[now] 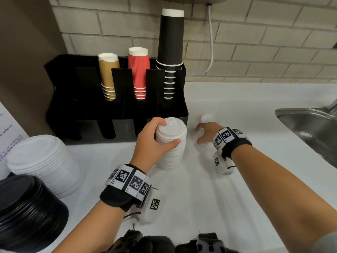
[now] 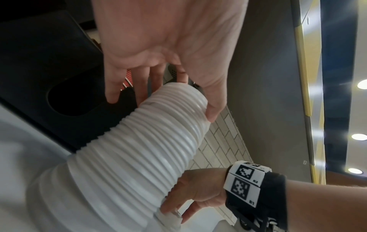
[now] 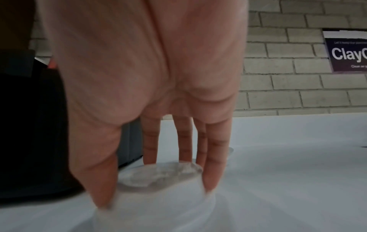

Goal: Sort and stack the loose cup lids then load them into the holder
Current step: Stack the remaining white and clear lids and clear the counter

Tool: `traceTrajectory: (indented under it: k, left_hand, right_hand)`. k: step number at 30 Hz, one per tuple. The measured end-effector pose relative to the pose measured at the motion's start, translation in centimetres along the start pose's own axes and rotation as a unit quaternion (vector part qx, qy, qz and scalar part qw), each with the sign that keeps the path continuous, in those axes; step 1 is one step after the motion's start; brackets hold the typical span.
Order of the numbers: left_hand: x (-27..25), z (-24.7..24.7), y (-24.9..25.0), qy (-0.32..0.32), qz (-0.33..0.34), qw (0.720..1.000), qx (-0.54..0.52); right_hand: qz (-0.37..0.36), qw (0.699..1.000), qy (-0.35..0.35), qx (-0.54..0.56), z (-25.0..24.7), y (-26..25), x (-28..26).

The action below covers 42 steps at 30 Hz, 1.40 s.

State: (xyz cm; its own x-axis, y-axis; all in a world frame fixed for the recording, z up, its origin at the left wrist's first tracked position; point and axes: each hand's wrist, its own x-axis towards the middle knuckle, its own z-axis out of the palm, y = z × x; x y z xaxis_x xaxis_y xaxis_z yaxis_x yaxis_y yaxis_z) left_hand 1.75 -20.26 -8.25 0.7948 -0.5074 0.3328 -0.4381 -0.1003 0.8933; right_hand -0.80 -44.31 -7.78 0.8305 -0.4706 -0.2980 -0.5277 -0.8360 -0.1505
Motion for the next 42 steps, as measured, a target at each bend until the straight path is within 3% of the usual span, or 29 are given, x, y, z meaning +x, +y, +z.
traceTrajectory:
  k: [4, 7, 9, 13, 17, 25, 42]
  left_hand:
    - [0.1, 0.2, 0.1, 0.004, 0.002, 1.0, 0.011]
    - [0.0, 0.3, 0.1, 0.007, 0.006, 1.0, 0.015]
    - [0.0, 0.3, 0.1, 0.006, 0.009, 1.0, 0.015]
    - [0.2, 0.5, 0.1, 0.013, -0.001, 1.0, 0.002]
    - [0.4, 0.7, 0.0, 0.026, -0.02, 0.999, -0.007]
    - [0.4, 0.7, -0.2, 0.032, -0.02, 0.999, -0.005]
    - [0.3, 0.1, 0.5, -0.014, -0.003, 1.0, 0.014]
  right_hand:
    - [-0.01, 0.995, 0.041, 0.092, -2.1, 0.1, -1.0]
    - [-0.054, 0.962, 0.064, 0.259, -4.6, 0.1, -3.0]
    - [-0.13, 0.935, 0.082, 0.32, -5.7, -0.6, -4.7]
    - [-0.297, 0.909, 0.087, 0.279, -6.8, -3.3, -7.4]
    - [-0.358, 0.913, 0.081, 0.177, -7.1, -6.1, -8.5]
    - [-0.35, 0.929, 0.064, 0.099, -6.2, -7.8, -8.1]
    - [-0.324, 0.922, 0.012, 0.213, -5.8, -6.7, -7.2]
